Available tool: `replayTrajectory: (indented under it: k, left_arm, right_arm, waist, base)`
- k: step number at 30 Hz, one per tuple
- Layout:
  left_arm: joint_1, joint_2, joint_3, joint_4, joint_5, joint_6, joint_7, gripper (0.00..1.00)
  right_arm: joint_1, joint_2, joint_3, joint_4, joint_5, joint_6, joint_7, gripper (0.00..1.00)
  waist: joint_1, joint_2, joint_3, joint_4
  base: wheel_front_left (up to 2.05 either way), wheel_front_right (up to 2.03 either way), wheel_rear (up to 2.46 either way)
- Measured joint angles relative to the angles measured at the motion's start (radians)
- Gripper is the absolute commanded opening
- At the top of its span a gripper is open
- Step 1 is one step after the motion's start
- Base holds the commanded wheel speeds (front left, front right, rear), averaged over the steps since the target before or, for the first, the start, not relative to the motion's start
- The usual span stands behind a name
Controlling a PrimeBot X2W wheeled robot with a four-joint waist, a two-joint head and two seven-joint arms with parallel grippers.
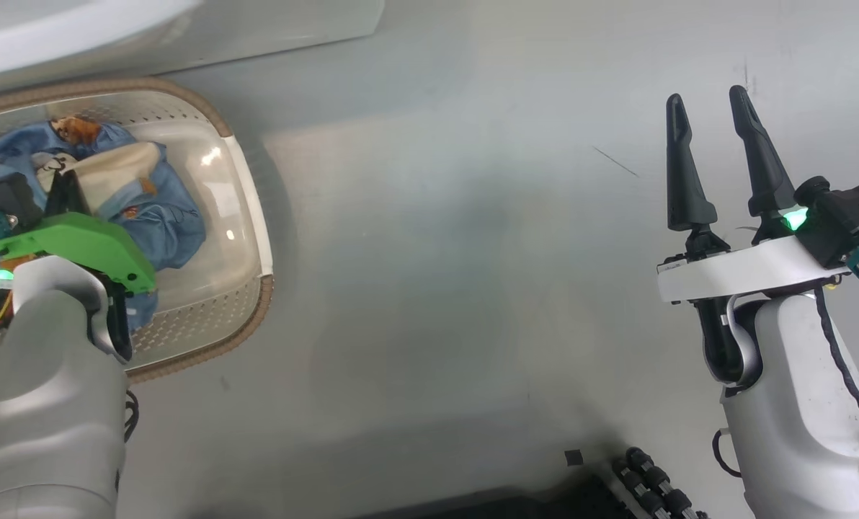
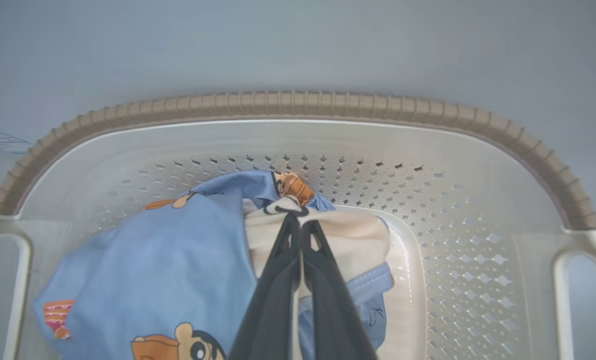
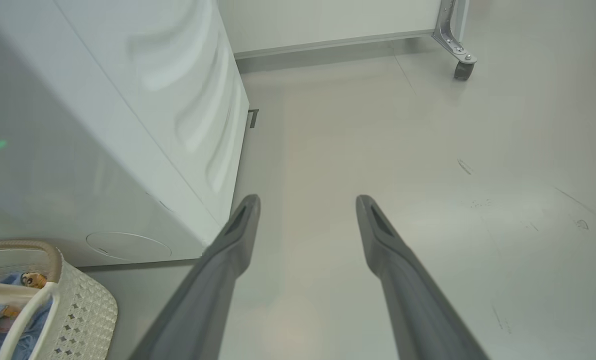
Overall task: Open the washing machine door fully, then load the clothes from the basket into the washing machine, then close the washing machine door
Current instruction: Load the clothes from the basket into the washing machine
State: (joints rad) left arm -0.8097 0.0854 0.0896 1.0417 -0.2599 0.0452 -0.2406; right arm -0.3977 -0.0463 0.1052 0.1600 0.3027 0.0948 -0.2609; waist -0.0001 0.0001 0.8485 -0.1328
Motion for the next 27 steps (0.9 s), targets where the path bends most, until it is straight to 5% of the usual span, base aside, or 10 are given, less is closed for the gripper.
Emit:
replayTrajectory:
  k: [11,27]
  left_arm:
    - [0.087,-0.036,0.003,-0.043,-0.023,-0.063,-0.012,0.00]
    - [0.229,-0.053,0.034,-0.293,-0.021,-0.114,-0.012,0.00]
  right_arm:
    - [0.027,0.000,-0.031,0.025,-0.024,0.009,0.000,1.00]
    - [0.103,0.000,-0.059,0.055,-0.044,0.017,0.000,1.00]
  waist:
    - [0.0000,0.0000,-0.128,0.045]
    - [0.0000,0.0000,-0.312,0.104]
  base:
    - [0.00,0.00,0.00]
    - [0.00,0.00,0.00]
